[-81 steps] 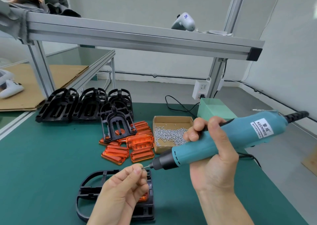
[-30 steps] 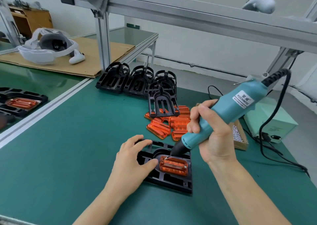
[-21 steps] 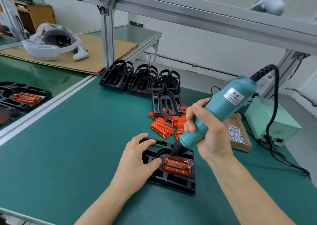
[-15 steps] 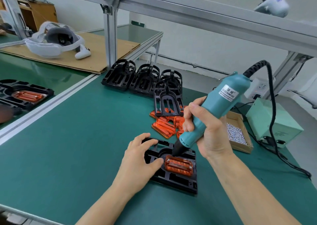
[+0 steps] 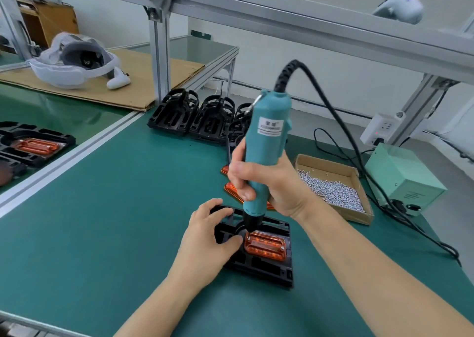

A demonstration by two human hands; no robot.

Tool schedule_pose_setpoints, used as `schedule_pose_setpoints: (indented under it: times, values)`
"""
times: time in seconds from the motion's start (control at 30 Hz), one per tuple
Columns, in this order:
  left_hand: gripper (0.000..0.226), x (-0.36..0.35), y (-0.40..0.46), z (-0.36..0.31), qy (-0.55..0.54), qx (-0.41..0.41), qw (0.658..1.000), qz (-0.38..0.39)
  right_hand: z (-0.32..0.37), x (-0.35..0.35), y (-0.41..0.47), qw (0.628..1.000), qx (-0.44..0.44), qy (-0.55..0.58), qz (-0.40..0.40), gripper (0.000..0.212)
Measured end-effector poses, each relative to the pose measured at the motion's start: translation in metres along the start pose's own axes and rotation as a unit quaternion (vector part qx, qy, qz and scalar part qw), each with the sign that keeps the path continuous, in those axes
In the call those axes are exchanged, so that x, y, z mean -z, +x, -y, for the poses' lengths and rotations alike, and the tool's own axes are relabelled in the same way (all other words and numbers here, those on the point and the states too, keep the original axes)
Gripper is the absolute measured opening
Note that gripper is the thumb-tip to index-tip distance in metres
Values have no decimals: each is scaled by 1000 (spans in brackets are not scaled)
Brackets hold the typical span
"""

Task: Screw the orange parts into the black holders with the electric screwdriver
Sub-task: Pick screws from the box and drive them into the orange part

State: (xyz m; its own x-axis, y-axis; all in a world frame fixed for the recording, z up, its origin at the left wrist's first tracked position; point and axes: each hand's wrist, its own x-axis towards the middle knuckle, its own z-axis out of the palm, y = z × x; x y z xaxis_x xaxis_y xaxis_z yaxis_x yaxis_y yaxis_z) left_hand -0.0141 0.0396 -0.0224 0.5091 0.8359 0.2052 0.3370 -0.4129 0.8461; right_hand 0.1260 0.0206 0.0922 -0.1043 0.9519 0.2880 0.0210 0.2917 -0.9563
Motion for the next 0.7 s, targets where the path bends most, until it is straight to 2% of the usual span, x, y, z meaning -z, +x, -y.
schedule_pose_setpoints:
  times: [0.1, 0.53, 0.7]
  values:
    - [48, 1, 0, 0, -4, 0, 1000, 1, -3, -3, 4, 1000, -10, -9, 9, 13]
    - [49, -1, 0, 1, 4, -3, 1000, -9, -5, 4, -9, 998, 25, 15, -63, 14]
    - [48, -2, 1, 0, 12, 4, 1000, -13, -5, 3, -13, 999, 16, -6, -29, 16]
